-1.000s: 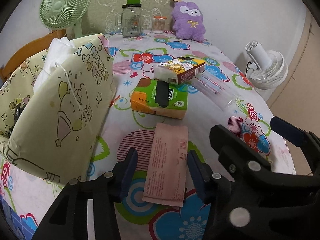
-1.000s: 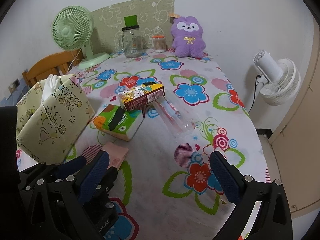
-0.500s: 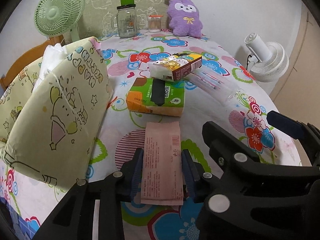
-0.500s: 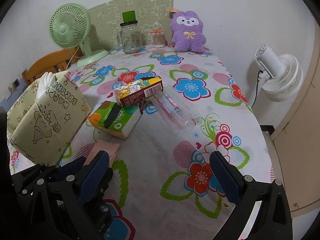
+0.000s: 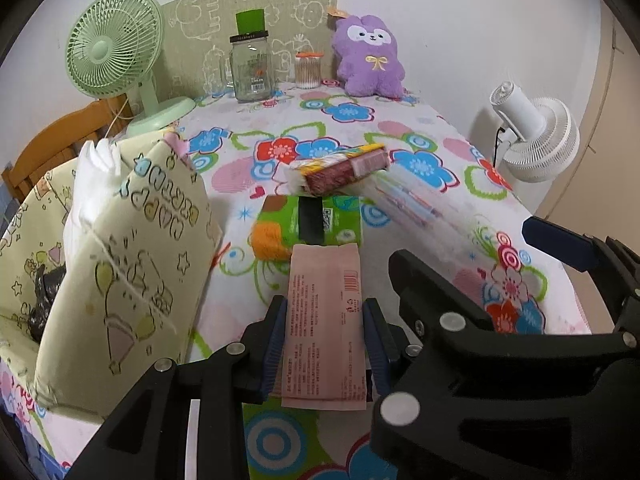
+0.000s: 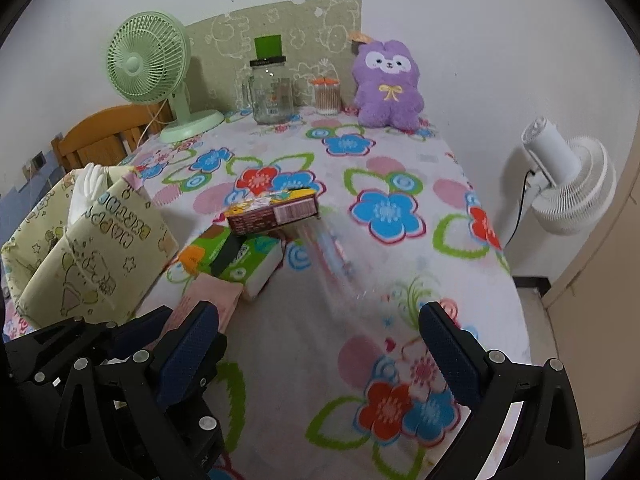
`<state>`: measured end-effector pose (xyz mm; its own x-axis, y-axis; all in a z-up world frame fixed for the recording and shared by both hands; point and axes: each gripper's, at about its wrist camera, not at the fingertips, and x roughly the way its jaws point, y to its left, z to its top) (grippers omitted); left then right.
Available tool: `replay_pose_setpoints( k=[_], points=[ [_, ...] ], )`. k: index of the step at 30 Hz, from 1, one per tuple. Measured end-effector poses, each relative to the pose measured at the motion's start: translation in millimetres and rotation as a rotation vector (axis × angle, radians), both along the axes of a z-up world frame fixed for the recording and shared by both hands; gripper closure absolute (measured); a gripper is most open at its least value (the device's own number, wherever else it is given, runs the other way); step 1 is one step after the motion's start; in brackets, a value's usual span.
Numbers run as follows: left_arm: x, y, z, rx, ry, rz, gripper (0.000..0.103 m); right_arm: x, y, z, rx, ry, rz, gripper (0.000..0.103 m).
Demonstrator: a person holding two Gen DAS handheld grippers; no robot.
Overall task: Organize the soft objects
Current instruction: 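Grasp the bundle of clear plastic tubes with the right gripper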
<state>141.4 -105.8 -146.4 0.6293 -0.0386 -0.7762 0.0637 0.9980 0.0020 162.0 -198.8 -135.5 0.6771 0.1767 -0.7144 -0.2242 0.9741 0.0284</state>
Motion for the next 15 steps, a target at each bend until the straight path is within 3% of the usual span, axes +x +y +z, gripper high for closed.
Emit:
replay_pose_setpoints(
  k=[15],
  points=[
    [18.3, -3.1, -13.1, -0.006, 0.028, 0.000, 0.065, 37.1, -5.2, -27.8, -0.001, 0.076, -0.021, 0.027]
  ],
)
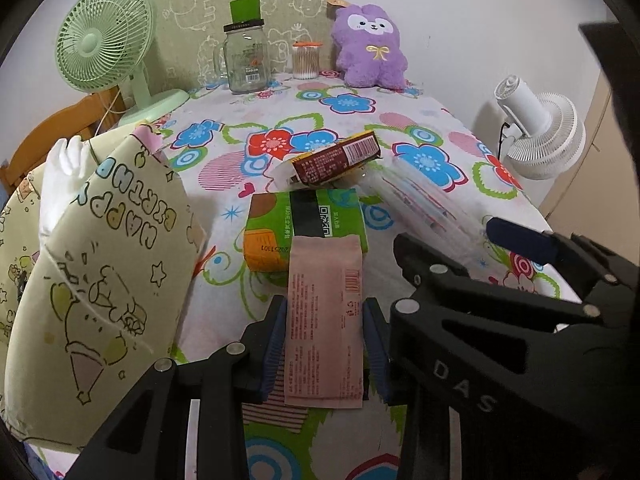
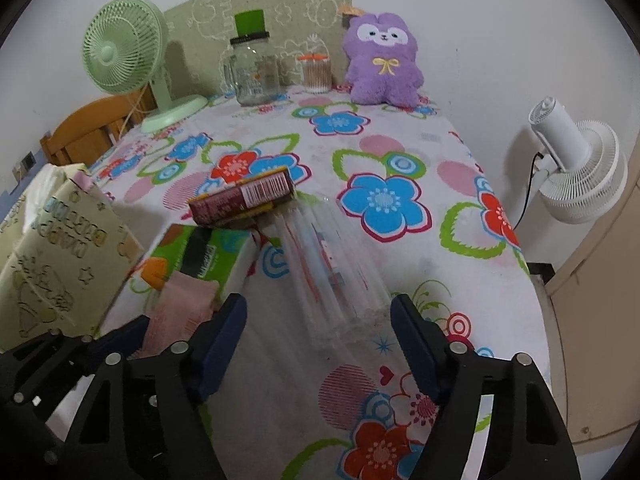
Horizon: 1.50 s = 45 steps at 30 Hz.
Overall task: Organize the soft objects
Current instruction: 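Grasp the bundle of clear plastic tubes with the right gripper, then carry the pink packet over the fabric box while the right gripper carries the clear tubes there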
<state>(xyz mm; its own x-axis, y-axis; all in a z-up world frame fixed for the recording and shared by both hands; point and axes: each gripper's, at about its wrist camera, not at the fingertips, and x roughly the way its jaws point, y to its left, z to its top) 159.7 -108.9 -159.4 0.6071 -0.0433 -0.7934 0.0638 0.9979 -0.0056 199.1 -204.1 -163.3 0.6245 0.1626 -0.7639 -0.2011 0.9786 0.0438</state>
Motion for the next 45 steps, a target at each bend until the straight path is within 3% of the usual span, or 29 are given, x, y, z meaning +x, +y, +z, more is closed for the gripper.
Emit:
replay_pose_setpoints(
  k=[3, 5, 10, 21, 45],
  points=[
    [0.9, -0.6, -0.4, 0.004, -0.002, -0.002, 0.065, 3.1, 0.2, -5.0, 0.005, 0.022, 0.001, 0.044],
    [0.8, -1.2, -0.5, 0.007, -0.004, -0.004, 0.065, 4.9, -0.1, -7.9, 0.018, 0.045, 0.003, 0.064],
    [1.1, -1.6, -1.0, 0.008, -0.005, -0.006, 0.065, 4.2, -1.7, -8.1, 0.011, 0.052, -0.010, 0.084],
    [-5.6, -2.7, 3.6, 0.006, -0.017, -0.013, 0.065, -11.0, -2.0, 2.8, 0.035, 0.043, -0.009, 0.087],
    [-52.3, 3.3, 42.8, -0.008, -0.112, -0.039, 0.065, -68.3, 2.4, 50.7, 0.059, -0.047, -0.034, 0.087]
  ],
)
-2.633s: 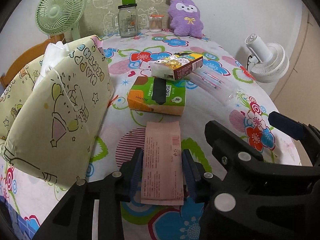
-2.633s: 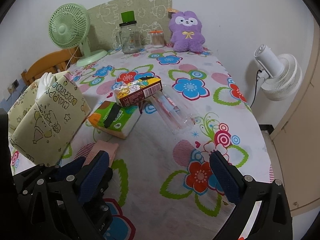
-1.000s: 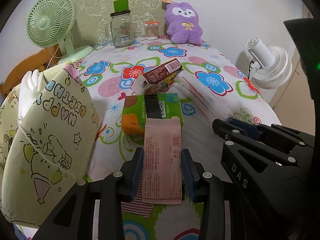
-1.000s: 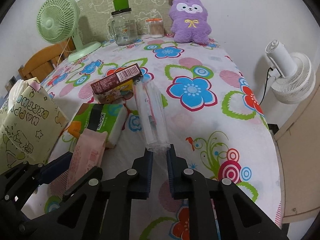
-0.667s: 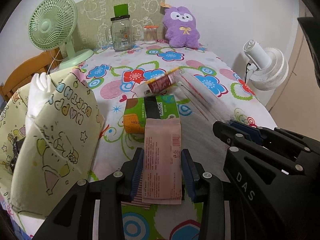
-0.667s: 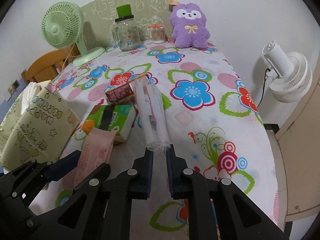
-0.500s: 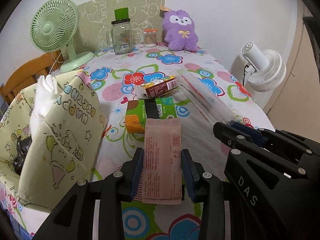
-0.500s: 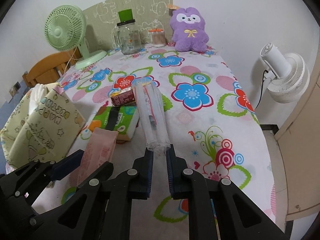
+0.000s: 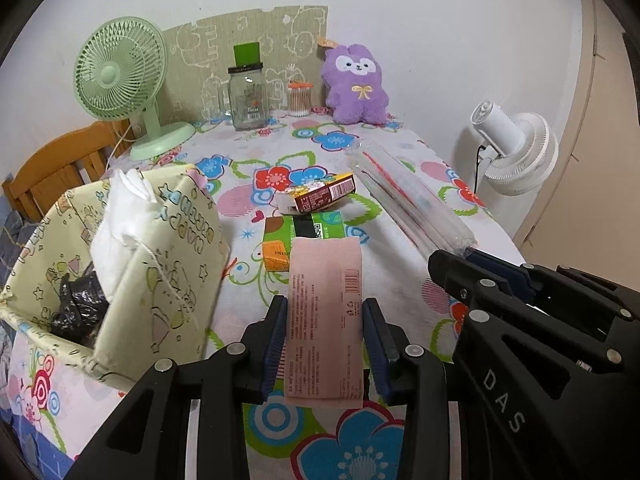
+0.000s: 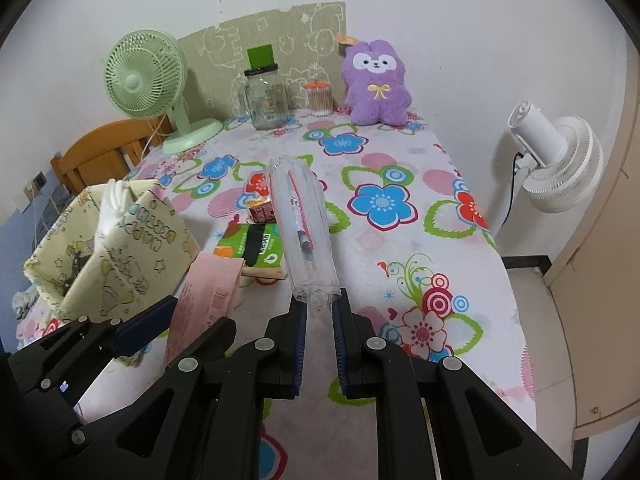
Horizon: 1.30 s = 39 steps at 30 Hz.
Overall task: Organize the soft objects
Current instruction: 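Carry the pink packet over the fabric box while the right gripper carries the clear tubes there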
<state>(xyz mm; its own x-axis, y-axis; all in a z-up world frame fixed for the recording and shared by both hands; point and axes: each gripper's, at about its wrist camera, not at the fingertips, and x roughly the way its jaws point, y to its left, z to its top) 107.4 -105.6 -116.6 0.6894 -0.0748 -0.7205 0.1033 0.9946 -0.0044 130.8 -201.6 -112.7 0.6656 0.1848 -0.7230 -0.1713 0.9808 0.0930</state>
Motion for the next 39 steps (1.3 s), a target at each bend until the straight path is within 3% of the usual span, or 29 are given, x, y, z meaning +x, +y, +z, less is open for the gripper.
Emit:
replay_pose_setpoints(
  k=[21, 39],
  points=[
    [-34.1, 5.6, 45.8, -0.006, -0.083, -0.041, 0.065, -45.6, 5.9, 50.6, 0.010, -0.086, -0.017, 0.087],
    [-39.2, 21.5, 78.6, 0.028, -0.155, -0.051, 0.065, -54.2, 23.4, 84.6, 0.012, -0.146, 0.008, 0.087]
  ],
)
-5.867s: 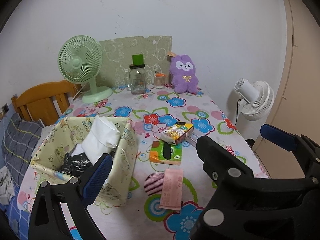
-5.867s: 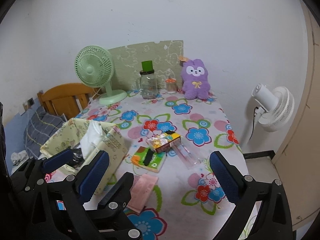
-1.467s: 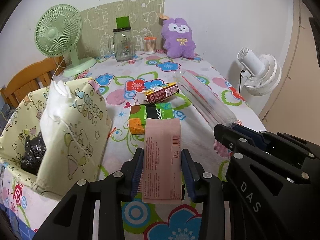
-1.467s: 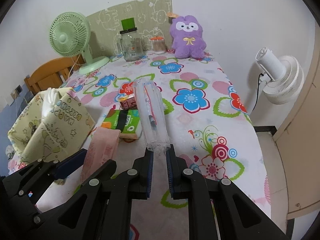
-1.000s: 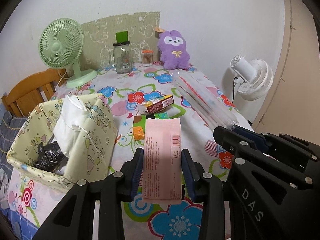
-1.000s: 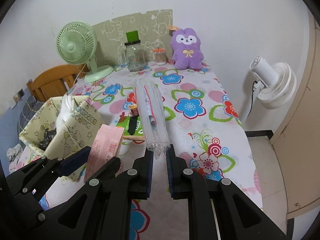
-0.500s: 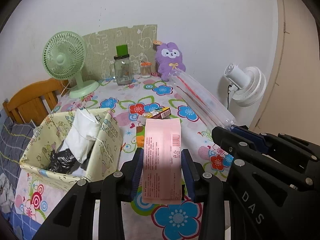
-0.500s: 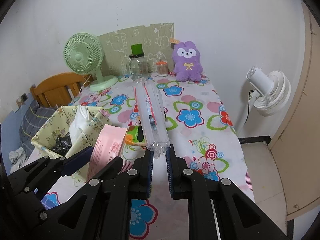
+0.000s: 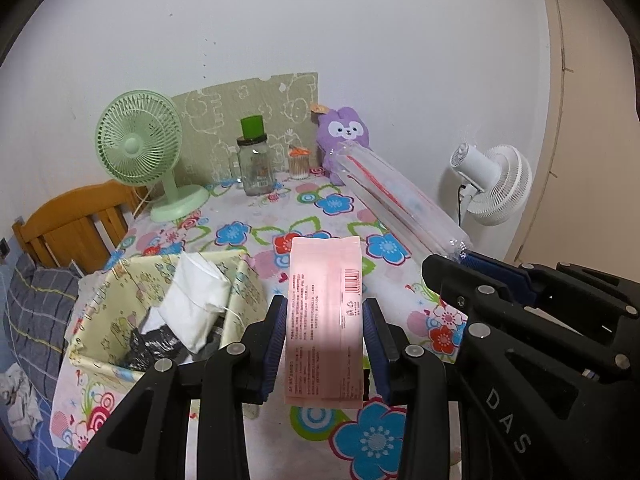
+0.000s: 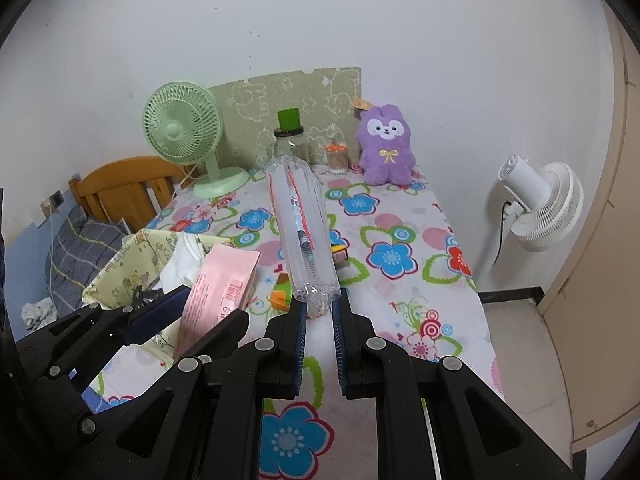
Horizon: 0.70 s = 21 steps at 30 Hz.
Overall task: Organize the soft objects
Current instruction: 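Carry the pink packet over the fabric box while the right gripper carries the clear tubes there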
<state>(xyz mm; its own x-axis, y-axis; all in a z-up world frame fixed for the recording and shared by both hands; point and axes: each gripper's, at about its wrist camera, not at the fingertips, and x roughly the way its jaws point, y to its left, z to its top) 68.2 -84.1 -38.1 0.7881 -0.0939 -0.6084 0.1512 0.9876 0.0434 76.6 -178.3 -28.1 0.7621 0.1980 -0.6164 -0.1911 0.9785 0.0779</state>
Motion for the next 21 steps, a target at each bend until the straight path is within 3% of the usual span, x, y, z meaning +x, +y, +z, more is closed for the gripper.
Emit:
replay_pose_setpoints(
  k=[21],
  points=[
    [10.8, 46.3, 10.0, 0.008, -0.017, 0.076, 0.065, 16.2, 51.4, 12.2, -0.003, -0.011, 0.119, 0.087]
  ],
)
